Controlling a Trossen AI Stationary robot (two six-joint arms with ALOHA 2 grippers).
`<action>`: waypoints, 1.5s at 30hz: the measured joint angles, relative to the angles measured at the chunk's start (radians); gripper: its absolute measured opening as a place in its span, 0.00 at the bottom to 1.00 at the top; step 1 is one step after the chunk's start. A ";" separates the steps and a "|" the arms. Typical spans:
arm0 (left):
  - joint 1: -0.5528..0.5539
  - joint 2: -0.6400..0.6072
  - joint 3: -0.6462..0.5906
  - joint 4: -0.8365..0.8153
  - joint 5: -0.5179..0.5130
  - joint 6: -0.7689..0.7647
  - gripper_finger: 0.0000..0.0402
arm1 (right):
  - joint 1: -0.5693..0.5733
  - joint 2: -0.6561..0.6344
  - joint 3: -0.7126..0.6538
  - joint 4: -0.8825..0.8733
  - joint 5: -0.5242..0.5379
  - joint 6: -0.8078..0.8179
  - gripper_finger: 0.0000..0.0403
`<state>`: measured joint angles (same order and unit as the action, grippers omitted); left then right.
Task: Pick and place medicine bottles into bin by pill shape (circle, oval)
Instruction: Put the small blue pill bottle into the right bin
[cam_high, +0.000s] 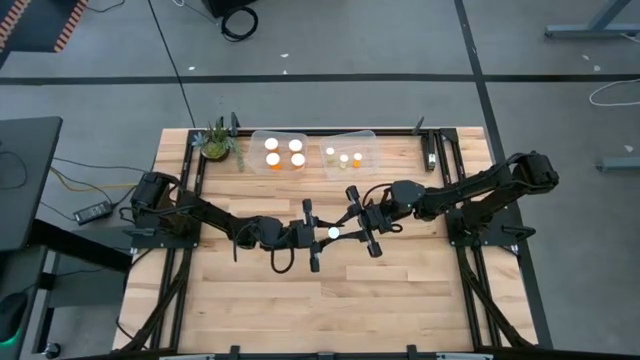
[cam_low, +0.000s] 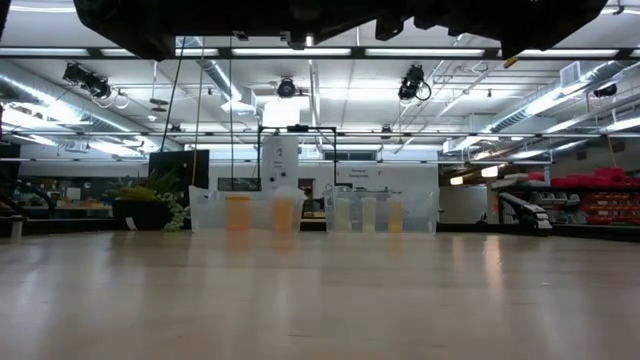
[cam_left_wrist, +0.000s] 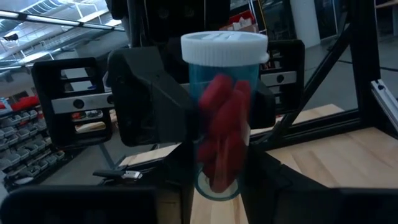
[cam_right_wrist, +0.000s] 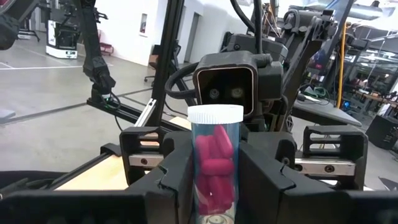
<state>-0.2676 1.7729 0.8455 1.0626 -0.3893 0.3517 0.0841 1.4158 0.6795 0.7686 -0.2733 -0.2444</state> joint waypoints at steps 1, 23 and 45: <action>0.000 0.000 0.000 0.000 0.000 0.000 0.25 | 0.000 0.000 0.000 -0.001 0.000 0.000 0.30; -0.001 -0.001 -0.001 -0.014 -0.065 -0.026 0.31 | -0.002 -0.110 0.000 -0.218 0.071 0.009 0.46; -0.025 -0.077 0.000 -0.544 -0.278 -0.238 0.05 | -0.055 -0.056 0.031 -0.834 0.359 0.156 0.55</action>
<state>-0.2928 1.6962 0.8455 0.5184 -0.6675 0.1136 0.0288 1.3599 0.7101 -0.0655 0.0853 -0.0885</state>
